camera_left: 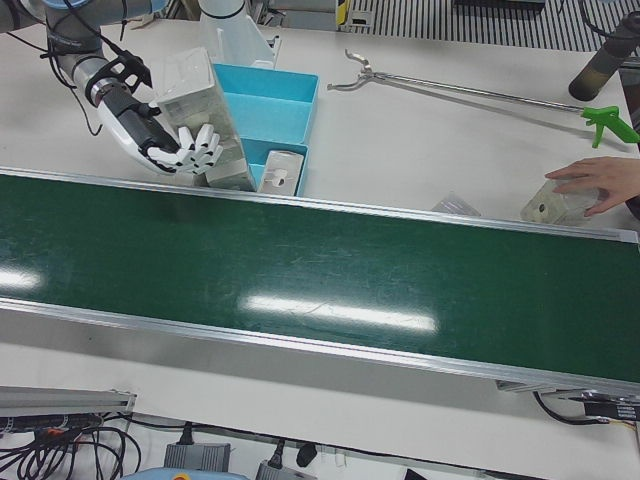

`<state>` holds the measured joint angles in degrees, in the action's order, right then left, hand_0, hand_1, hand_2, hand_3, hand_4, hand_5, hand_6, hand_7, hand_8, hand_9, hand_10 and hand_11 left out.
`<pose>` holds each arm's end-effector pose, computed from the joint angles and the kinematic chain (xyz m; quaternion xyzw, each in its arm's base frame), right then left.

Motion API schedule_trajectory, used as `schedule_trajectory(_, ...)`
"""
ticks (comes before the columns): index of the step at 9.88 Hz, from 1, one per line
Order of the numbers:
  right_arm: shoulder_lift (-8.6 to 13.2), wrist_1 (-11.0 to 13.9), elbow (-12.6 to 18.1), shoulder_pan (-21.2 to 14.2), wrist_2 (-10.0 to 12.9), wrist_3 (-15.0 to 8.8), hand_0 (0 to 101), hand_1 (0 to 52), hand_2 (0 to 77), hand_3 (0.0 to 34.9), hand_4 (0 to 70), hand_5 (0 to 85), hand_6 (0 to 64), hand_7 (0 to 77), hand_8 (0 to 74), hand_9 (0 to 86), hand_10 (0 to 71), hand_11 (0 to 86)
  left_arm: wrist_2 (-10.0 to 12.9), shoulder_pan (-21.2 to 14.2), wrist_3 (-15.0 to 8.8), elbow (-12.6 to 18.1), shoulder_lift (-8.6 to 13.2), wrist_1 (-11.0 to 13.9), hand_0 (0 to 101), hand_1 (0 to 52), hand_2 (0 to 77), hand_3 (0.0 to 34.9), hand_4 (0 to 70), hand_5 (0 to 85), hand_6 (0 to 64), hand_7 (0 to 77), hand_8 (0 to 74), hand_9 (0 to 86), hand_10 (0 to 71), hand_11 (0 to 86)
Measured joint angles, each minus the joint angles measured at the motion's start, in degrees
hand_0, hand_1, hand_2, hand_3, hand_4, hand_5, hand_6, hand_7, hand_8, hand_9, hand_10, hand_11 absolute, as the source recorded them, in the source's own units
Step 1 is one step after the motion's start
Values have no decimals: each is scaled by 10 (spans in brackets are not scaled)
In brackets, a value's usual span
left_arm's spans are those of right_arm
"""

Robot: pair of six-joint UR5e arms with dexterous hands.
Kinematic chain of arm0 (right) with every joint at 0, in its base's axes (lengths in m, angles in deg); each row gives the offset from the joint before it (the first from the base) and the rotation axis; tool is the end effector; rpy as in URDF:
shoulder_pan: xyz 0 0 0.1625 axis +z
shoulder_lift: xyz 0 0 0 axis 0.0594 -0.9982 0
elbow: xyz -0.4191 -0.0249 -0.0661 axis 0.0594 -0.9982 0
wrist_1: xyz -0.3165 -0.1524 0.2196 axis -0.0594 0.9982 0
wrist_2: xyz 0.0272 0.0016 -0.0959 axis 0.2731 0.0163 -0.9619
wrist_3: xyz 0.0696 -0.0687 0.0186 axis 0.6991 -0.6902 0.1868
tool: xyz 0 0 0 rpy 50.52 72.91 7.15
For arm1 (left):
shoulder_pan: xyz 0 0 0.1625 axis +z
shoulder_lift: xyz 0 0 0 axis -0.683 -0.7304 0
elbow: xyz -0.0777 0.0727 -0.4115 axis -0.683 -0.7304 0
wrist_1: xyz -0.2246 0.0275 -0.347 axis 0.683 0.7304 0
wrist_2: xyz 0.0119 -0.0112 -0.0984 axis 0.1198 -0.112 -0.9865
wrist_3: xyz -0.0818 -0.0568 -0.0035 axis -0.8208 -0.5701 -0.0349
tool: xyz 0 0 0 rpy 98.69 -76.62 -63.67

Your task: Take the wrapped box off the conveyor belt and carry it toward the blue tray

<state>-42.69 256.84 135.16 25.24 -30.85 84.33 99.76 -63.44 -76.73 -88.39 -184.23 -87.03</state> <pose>-0.5306 -0.4731 0.0994 -0.3542 -0.7909 0.4730 0.1587 -0.2512 -0.5098 0.4723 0.0966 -0.6779 0.7281 0.0321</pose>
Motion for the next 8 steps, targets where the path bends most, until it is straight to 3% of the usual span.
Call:
schedule_trajectory(1, 0, 1, -3, -6, 0, 0, 450, 11, 382, 0, 245, 693, 442, 371, 425, 469, 267, 442, 0, 0, 0, 0, 0, 0, 0, 0, 11, 0, 0, 11, 5, 5, 5, 0, 5, 5)
schedule_trajectory(2, -1, 1, -4, -12, 0, 0, 521, 11, 382, 0, 213, 704, 387, 409, 371, 480, 191, 376, 0, 0, 0, 0, 0, 0, 0, 0, 11, 0, 0, 11, 5, 5, 5, 0, 5, 5)
schedule_trajectory(3, -1, 0, -7, -15, 0, 0, 521, 11, 382, 0, 207, 611, 322, 398, 295, 453, 87, 289, 0, 0, 0, 0, 0, 0, 0, 0, 5, 0, 0, 11, 5, 0, 5, 0, 5, 5)
schedule_trajectory(4, -1, 0, -9, -17, 0, 0, 560, 82, 382, 0, 191, 513, 267, 365, 191, 371, 0, 202, 0, 0, 0, 0, 0, 0, 0, 0, 11, 0, 0, 11, 5, 5, 5, 0, 5, 5)
schedule_trajectory(5, -1, -1, -11, -18, 0, 0, 703, 218, 305, 0, 169, 387, 191, 316, 93, 289, 0, 44, 0, 0, 0, 0, 0, 0, 0, 0, 11, 0, 0, 11, 5, 5, 5, 0, 5, 5)
schedule_trajectory(6, -1, -1, -12, -18, -1, 0, 549, 142, 245, 0, 191, 305, 82, 98, 11, 49, 0, 11, 0, 0, 0, 0, 0, 0, 0, 0, 5, 0, 0, 11, 5, 5, 5, 0, 5, 5)
schedule_trajectory(7, -1, -1, -12, -18, -1, 0, 500, 191, 114, 7, 180, 311, 104, 158, 11, 16, 0, 11, 0, 0, 0, 0, 0, 0, 0, 0, 5, 0, 0, 11, 5, 5, 5, 0, 5, 5)
schedule_trajectory(8, -1, -1, -12, -18, -1, 1, 500, 191, 114, 7, 180, 311, 104, 158, 11, 16, 0, 11, 0, 0, 0, 0, 0, 0, 0, 0, 11, 0, 0, 11, 5, 5, 5, 0, 0, 5)
